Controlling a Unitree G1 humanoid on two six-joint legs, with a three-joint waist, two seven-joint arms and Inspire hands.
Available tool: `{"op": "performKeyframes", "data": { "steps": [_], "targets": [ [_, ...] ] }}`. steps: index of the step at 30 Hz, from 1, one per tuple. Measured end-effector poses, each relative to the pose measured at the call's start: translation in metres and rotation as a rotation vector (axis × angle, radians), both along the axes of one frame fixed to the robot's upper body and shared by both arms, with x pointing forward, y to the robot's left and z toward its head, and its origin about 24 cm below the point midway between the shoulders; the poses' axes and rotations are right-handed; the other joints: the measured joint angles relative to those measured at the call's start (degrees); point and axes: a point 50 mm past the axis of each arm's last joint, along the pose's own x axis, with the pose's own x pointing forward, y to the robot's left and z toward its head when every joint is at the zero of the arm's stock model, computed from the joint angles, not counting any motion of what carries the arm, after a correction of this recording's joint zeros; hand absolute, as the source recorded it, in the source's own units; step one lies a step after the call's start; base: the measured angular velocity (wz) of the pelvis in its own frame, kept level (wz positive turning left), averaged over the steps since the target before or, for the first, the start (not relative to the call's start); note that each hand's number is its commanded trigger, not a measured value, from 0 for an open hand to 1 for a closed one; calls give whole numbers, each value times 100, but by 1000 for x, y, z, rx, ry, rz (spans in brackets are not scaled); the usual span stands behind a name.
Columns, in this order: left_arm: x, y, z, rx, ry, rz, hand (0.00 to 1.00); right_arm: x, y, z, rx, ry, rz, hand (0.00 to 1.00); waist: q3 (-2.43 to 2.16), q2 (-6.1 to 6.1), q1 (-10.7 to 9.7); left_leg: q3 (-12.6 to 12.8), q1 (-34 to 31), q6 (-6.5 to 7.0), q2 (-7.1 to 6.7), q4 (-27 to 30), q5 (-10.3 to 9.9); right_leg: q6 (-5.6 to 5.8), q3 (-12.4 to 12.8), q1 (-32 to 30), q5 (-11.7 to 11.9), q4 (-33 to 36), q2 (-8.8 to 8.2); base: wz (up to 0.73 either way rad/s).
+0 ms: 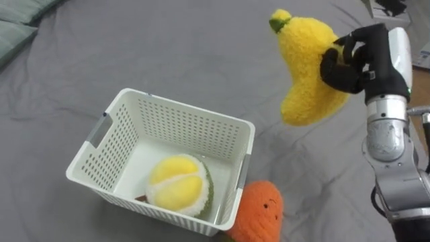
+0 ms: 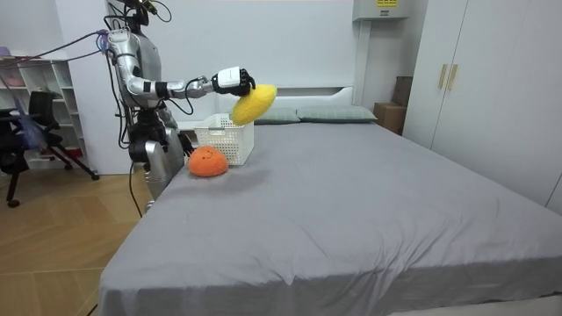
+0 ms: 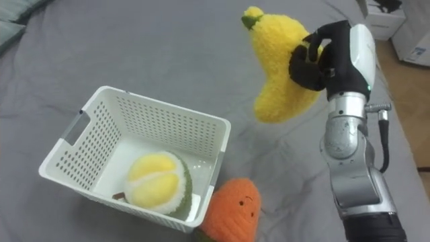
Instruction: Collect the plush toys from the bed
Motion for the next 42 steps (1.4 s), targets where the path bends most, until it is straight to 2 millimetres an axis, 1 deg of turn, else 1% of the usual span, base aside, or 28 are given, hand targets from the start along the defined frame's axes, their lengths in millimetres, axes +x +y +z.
{"op": "performKeyframes", "data": {
  "steps": [2,7,11,16,18,21,23,24,26,30,32,33,35,36,38,42],
  "targets": [
    [0,-2,0,-5,-1,4,0,-2,6,9,-24,-26,37,100,0,-10,12,2,36,0,-3,0,0,0,8,28,0,2,-1,0],
    [0,-2,-1,-5,6,6,0,-5,14,21,-38,-32,88,100,-12,-42,93,17,67,1,-7,1,0,3,27,61,-3,-11,-1,-1],
    [5,-1,0,4,1,0,0,-7,22,30,-48,-49,126,100,-14,-45,170,12,68,1,-5,-7,0,3,24,63,-3,-9,4,0],
    [7,-1,1,13,2,-24,0,-9,37,32,-74,-45,188,100,-10,-49,277,5,53,0,-2,-19,-1,3,-3,65,-3,-3,3,0],
    [8,-1,1,13,-7,-27,0,-10,44,32,-90,-35,222,100,0,-66,335,-2,45,0,-3,-23,-1,4,5,61,-4,-4,0,2],
    [9,-2,1,11,-11,-28,0,-12,57,30,-118,-10,289,100,10,-104,452,2,25,1,-7,-17,-1,6,-9,55,-5,-25,-2,0],
    [10,-2,2,20,-7,-52,0,-13,66,27,-128,13,338,100,-7,-149,546,-8,15,1,-11,-21,-1,-1,-6,48,0,-86,5,0],
    [11,-2,2,22,-7,-56,0,-13,70,25,-129,22,352,100,-7,-155,573,-9,15,1,-11,-23,-2,-1,-7,48,0,-86,6,0],
    [14,-3,2,26,-12,-70,0,-15,83,19,-118,52,409,100,-9,-161,634,-53,5,1,-15,-30,-2,-1,-53,49,1,-87,4,9],
    [17,-3,3,32,-16,-74,0,-17,96,14,-129,82,468,100,-6,-166,709,-131,-28,0,-19,-30,-1,-1,-89,51,1,-89,11,10],
    [18,-4,3,40,-15,-94,0,-18,102,10,-131,108,494,100,17,-183,776,-136,-40,-4,-16,-29,-4,-1,-86,55,1,-89,12,0],
    [18,-4,3,41,-16,-95,0,-18,104,8,-133,116,501,100,23,-191,782,-140,-43,-5,-16,-29,-5,-1,-89,56,1,-89,12,3],
    [20,-5,3,44,-19,-104,0,-19,113,3,-123,146,539,100,57,-234,781,-167,-69,-10,-18,-29,-10,-1,-102,55,1,-88,10,4],
    [20,-6,3,45,-22,-106,0,-19,115,1,-121,155,547,100,65,-246,782,-173,-75,-11,-18,-26,-14,-1,-102,55,1,-89,11,4],
    [21,-8,2,43,-22,-114,0,-20,122,-10,-125,215,584,100,72,-273,788,-187,-87,-9,-22,-15,-15,0,-134,55,2,-86,6,4],
    [20,-9,2,41,-20,-115,0,-23,133,-18,-153,276,633,100,75,-278,792,-196,-97,-8,-29,3,-15,2,-183,49,3,-87,1,1]
  ]
}}
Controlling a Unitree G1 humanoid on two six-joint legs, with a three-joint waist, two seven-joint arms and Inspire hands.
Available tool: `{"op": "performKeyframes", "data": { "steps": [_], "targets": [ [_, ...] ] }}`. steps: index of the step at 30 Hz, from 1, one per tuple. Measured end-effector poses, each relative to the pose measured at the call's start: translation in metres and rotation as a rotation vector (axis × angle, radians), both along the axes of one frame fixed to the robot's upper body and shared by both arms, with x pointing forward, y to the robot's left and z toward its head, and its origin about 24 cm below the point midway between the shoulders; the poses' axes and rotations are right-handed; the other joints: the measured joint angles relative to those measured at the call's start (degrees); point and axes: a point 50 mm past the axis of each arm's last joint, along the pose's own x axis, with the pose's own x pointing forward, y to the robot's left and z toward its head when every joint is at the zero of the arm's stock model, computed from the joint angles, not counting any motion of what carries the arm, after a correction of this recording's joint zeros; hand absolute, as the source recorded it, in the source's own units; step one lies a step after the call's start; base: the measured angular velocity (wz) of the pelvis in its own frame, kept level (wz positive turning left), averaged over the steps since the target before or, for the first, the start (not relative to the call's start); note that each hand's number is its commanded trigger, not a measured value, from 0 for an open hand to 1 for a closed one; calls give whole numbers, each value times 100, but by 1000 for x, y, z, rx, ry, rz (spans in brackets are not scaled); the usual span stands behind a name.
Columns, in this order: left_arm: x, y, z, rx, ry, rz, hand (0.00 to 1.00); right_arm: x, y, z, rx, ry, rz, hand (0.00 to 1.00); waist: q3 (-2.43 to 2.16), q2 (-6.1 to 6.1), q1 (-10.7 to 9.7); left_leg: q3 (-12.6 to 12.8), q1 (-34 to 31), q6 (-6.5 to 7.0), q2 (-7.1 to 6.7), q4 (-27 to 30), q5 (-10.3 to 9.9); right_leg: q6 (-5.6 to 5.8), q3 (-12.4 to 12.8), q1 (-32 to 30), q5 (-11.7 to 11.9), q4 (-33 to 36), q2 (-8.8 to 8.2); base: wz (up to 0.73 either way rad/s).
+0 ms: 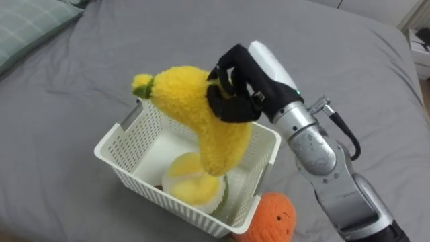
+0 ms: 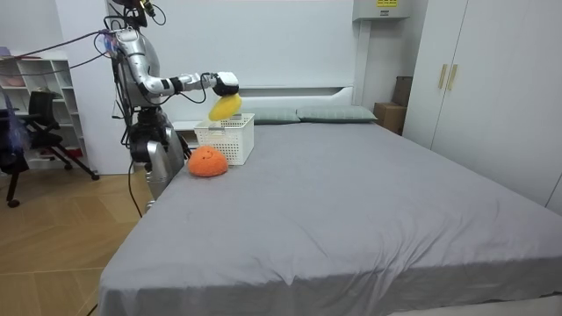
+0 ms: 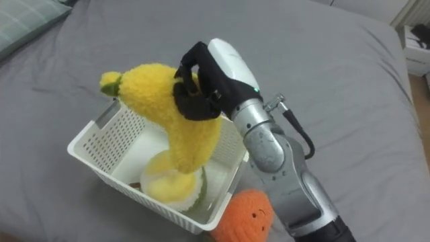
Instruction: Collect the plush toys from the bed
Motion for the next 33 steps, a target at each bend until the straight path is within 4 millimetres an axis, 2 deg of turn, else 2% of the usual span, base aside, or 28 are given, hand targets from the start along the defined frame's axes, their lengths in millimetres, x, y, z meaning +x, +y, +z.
{"op": "performKeyframes", "data": {
  "steps": [3,9,10,11,12,13,17,33],
  "targets": [
    [2,0,1,5,-9,-3,0,0,3,-7,-36,21,8,100,-1,-1,84,14,-36,1,4,-6,0,0,-27,-32,0,1,-5,-1],
    [5,-1,2,15,-25,-7,0,-3,-2,-42,-161,147,-4,100,2,14,250,5,-42,1,3,7,1,1,-45,-33,1,-1,-8,0],
    [5,-1,2,15,-25,-7,0,-5,-3,-47,-173,164,-8,64,4,19,262,-1,-45,1,2,3,1,1,-48,-32,1,-2,-8,0],
    [5,-1,2,16,-26,-7,0,-5,-4,-52,-188,183,-10,18,5,27,262,-7,-49,1,1,2,1,1,-52,-30,1,-2,-8,0],
    [5,-1,2,17,-26,-7,0,-5,-5,-53,-196,191,-11,4,6,32,264,-6,-50,1,1,1,1,1,-51,-30,1,-2,-8,0],
    [5,0,2,17,-26,-6,0,-5,-6,-56,-208,203,-12,0,6,38,267,-5,-50,1,1,-2,1,1,-45,-30,1,-2,-7,0],
    [4,0,2,25,-27,0,0,-4,-8,-63,-231,231,-17,0,6,46,271,-2,-42,0,4,-1,1,1,-31,-25,1,-1,-4,0],
    [4,0,2,26,-28,0,0,-3,-11,-64,-267,249,-7,0,-9,16,207,-10,-40,1,2,1,1,1,-35,-10,1,-3,-4,0]
  ]
}}
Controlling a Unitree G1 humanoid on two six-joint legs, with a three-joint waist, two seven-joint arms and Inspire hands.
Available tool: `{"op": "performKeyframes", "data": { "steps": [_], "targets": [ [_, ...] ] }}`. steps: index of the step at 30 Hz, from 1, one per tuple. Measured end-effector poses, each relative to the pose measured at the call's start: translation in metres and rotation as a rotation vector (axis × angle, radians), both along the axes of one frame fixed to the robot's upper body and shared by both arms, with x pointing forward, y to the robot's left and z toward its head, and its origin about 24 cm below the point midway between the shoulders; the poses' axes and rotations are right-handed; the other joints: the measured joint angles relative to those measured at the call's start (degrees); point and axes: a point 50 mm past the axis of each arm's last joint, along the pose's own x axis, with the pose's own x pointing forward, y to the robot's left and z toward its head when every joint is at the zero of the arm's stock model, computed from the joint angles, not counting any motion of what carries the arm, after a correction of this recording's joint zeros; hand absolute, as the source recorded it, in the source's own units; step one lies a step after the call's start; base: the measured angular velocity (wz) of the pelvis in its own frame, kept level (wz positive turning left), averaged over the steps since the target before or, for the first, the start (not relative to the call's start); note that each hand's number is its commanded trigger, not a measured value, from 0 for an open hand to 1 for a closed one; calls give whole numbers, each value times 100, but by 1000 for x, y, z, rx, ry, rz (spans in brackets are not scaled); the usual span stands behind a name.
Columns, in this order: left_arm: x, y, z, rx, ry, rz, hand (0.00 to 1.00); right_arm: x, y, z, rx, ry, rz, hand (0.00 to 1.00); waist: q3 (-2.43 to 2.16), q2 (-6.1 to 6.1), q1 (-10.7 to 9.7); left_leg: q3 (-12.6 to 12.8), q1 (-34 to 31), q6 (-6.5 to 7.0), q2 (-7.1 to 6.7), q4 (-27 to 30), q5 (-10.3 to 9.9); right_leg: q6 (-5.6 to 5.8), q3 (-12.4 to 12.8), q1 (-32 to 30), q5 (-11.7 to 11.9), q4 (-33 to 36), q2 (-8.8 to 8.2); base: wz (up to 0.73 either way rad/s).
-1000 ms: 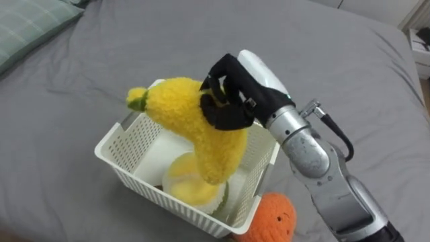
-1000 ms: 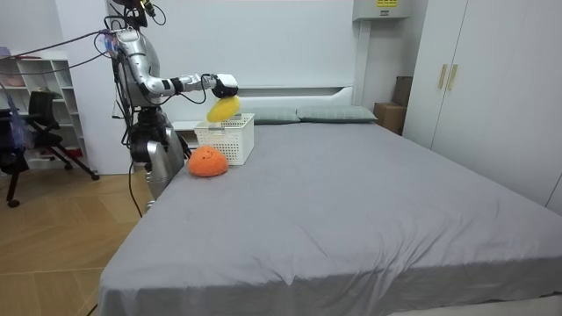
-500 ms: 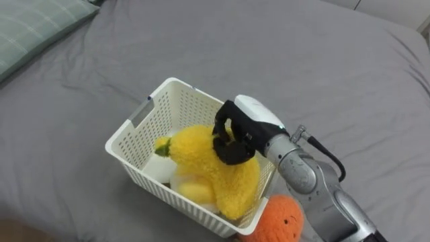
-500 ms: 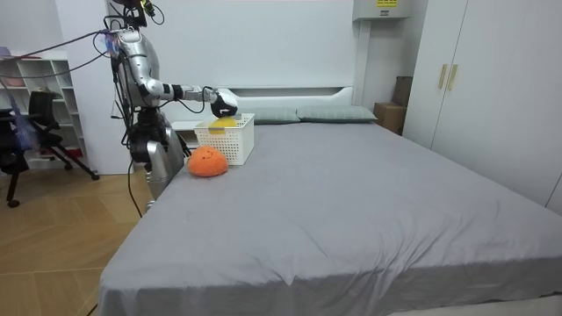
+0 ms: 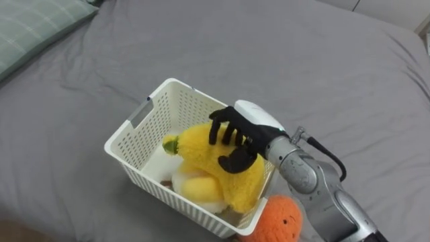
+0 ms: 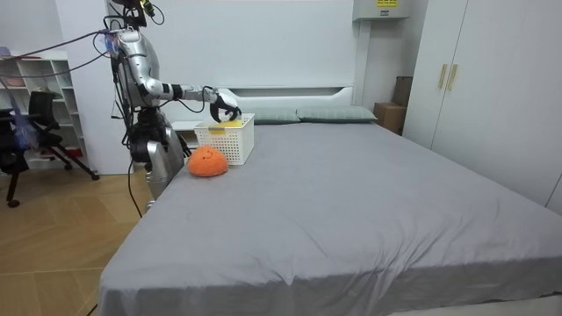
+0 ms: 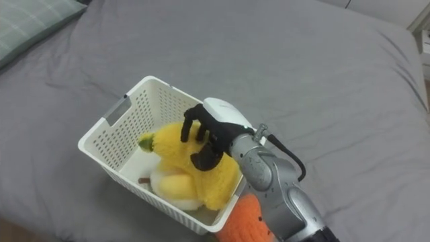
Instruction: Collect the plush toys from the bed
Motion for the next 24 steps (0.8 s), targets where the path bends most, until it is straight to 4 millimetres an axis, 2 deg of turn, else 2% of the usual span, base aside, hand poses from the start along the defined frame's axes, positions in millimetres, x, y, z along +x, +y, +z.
{"op": "performKeyframes", "data": {
  "steps": [5,18,24],
  "targets": [
    [-1,0,0,0,2,0,0,1,-2,1,-5,-5,-7,0,0,-4,-69,-1,0,0,0,1,0,0,4,1,0,-1,2,0],
    [-2,0,0,-2,5,1,0,3,-5,5,11,-17,-24,0,0,-4,-79,0,8,0,-1,7,-1,0,-1,15,0,-4,7,0],
    [-3,1,0,-7,11,0,0,3,-3,16,111,-37,-24,0,-5,-12,-146,2,80,0,1,3,1,0,10,68,0,-2,-2,0]
  ]
}}
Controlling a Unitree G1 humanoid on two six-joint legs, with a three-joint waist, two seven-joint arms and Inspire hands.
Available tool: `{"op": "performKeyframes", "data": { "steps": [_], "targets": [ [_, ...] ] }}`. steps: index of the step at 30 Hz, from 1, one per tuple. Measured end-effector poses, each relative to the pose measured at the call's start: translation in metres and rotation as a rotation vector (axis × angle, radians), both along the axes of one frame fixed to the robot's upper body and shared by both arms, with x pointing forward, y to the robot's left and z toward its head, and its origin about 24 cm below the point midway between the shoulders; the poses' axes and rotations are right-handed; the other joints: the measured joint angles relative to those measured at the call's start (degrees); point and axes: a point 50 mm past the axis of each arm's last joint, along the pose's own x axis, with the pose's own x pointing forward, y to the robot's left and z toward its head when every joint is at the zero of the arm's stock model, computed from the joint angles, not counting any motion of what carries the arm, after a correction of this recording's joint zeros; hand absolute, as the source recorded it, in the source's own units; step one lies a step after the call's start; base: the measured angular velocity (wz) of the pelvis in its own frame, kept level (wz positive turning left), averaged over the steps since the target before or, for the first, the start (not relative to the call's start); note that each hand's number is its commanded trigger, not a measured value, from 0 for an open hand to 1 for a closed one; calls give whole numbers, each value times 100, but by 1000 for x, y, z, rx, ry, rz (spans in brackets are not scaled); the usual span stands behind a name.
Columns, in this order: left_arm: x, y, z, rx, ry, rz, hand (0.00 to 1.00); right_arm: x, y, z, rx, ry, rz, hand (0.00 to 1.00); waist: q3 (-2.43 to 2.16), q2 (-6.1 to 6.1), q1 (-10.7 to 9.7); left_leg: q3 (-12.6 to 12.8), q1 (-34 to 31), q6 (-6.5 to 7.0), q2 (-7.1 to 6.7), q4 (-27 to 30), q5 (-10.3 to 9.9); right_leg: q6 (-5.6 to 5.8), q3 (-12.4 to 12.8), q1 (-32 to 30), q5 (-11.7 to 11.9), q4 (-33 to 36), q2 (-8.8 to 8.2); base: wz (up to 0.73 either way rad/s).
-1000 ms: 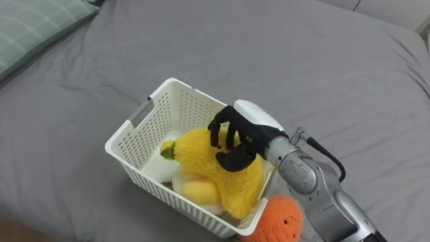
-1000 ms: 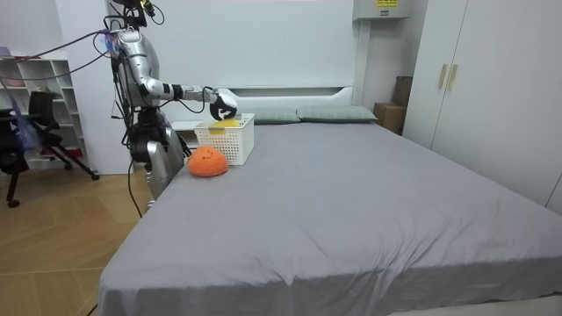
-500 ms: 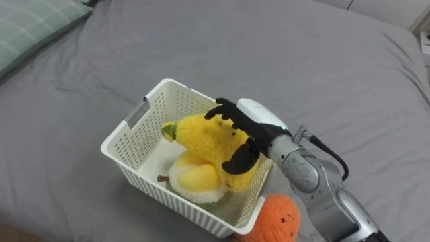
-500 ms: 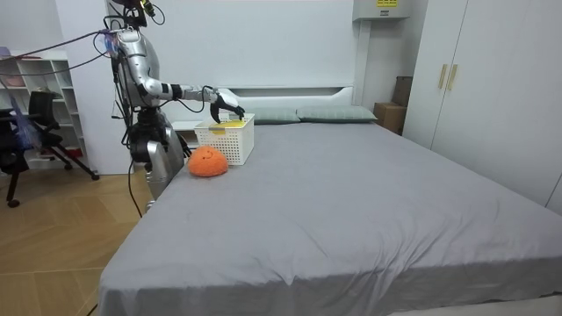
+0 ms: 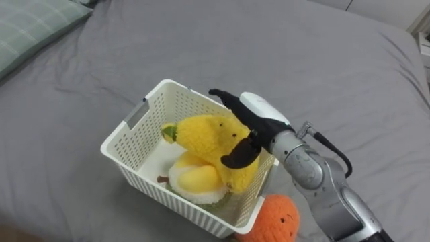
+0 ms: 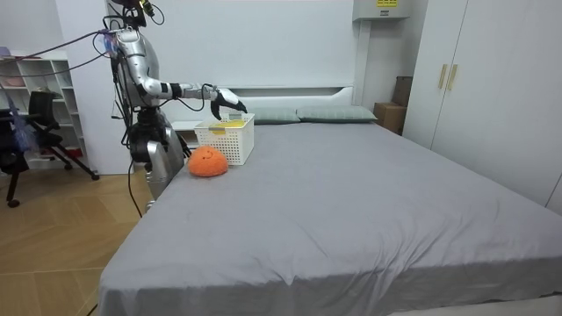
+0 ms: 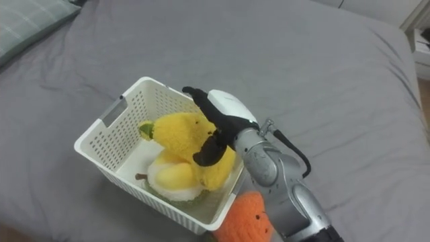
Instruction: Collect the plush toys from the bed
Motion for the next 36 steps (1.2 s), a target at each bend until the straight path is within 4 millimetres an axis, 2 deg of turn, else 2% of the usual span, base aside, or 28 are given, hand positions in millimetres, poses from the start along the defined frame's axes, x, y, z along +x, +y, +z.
{"op": "performKeyframes", "data": {
  "steps": [4,12,15,19,22,29,32,36],
  "targets": [
    [0,0,0,1,-3,-1,0,3,-6,17,58,-76,-23,0,5,8,-86,9,37,1,-1,-4,-2,0,16,43,0,-4,0,-1],
    [-1,-2,-1,-6,-4,8,0,12,-38,36,191,-197,-201,0,19,62,-147,50,48,0,10,-2,-3,1,70,36,2,2,15,-1],
    [-3,-3,-2,-17,-4,43,0,13,-44,41,213,-238,-240,0,3,112,-243,82,59,1,12,-7,-4,1,90,35,3,2,16,-2],
    [-7,-3,-3,-29,4,77,0,15,-53,45,224,-276,-297,0,-49,224,-376,99,96,2,16,-26,-5,2,137,38,3,6,19,-5],
    [-10,0,-2,-23,3,101,0,15,-61,47,221,-295,-329,0,-53,227,-473,114,108,1,24,-19,-4,2,136,40,3,5,21,-1],
    [-26,3,-3,-8,32,119,0,4,-90,34,298,-279,-483,0,-78,191,-736,142,143,8,16,-5,-9,3,150,75,4,12,9,0],
    [-30,2,-4,-10,39,122,0,-3,-104,18,308,-244,-567,0,-64,203,-778,190,222,10,19,-13,-16,4,165,140,3,12,10,-4],
    [-32,2,-4,-9,44,123,0,-11,-112,4,295,-198,-615,0,-47,234,-832,234,223,8,27,-4,-42,5,222,141,3,10,18,-7]
  ]
}}
